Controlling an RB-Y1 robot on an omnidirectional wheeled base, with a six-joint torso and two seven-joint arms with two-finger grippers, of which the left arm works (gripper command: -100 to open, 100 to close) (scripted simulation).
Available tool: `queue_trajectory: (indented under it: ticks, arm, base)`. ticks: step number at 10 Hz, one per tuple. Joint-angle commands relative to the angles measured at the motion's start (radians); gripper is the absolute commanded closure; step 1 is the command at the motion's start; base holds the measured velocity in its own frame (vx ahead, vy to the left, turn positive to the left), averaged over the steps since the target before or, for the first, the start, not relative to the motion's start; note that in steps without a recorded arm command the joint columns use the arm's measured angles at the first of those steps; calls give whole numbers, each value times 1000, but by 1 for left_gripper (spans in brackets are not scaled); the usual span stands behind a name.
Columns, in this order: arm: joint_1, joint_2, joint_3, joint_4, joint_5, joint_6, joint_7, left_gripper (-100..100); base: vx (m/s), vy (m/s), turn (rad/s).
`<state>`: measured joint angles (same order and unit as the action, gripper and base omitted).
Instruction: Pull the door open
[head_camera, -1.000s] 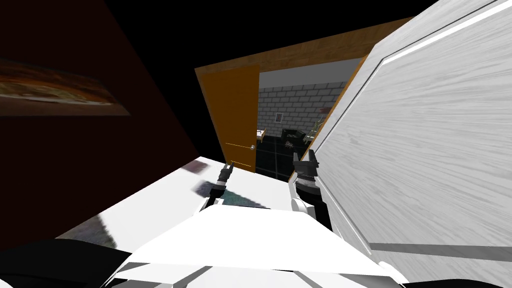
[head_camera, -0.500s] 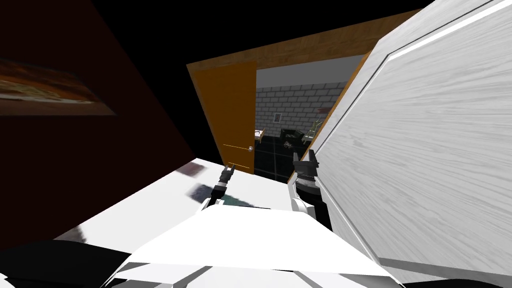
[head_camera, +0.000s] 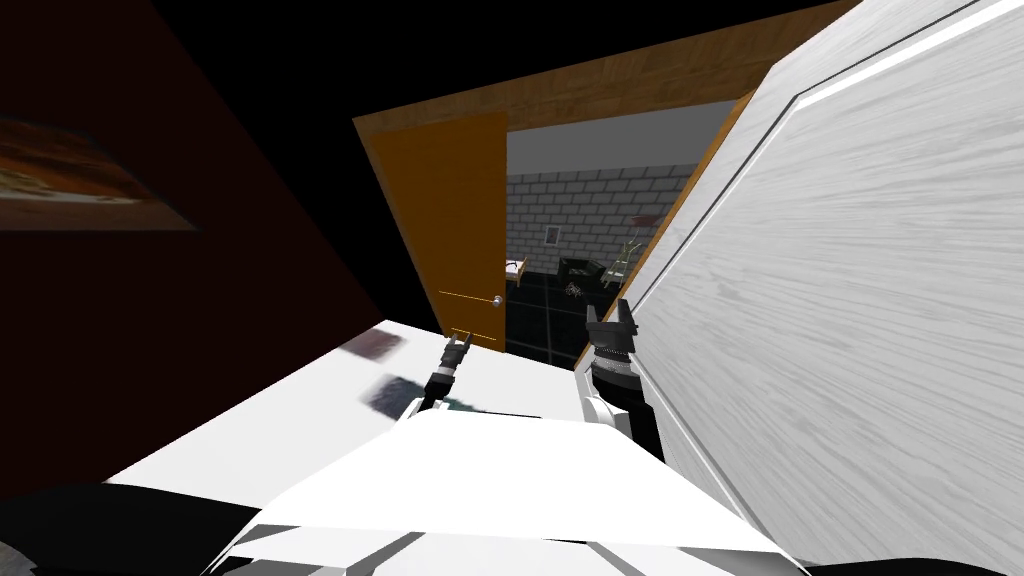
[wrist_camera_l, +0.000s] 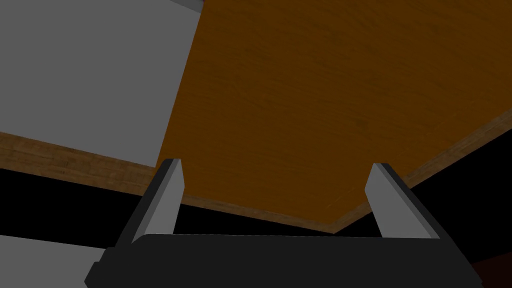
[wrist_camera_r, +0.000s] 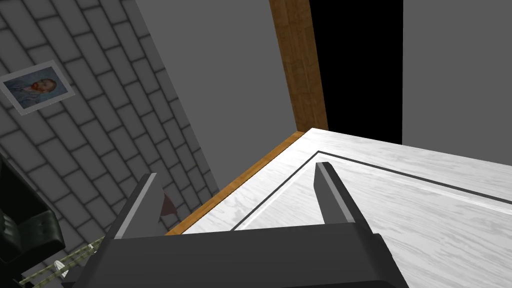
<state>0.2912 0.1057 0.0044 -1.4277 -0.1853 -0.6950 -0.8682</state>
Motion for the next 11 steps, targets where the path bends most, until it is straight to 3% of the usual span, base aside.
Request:
queue_trajectory:
  ticks: [1,11]
  arm:
    - [-6,2,0,28,-3,-6,-31,-100]
    - [-66,6,3,228,-21,-43,-214,-100]
  base:
    - [109,-28,-38]
    - [112,-12,-40]
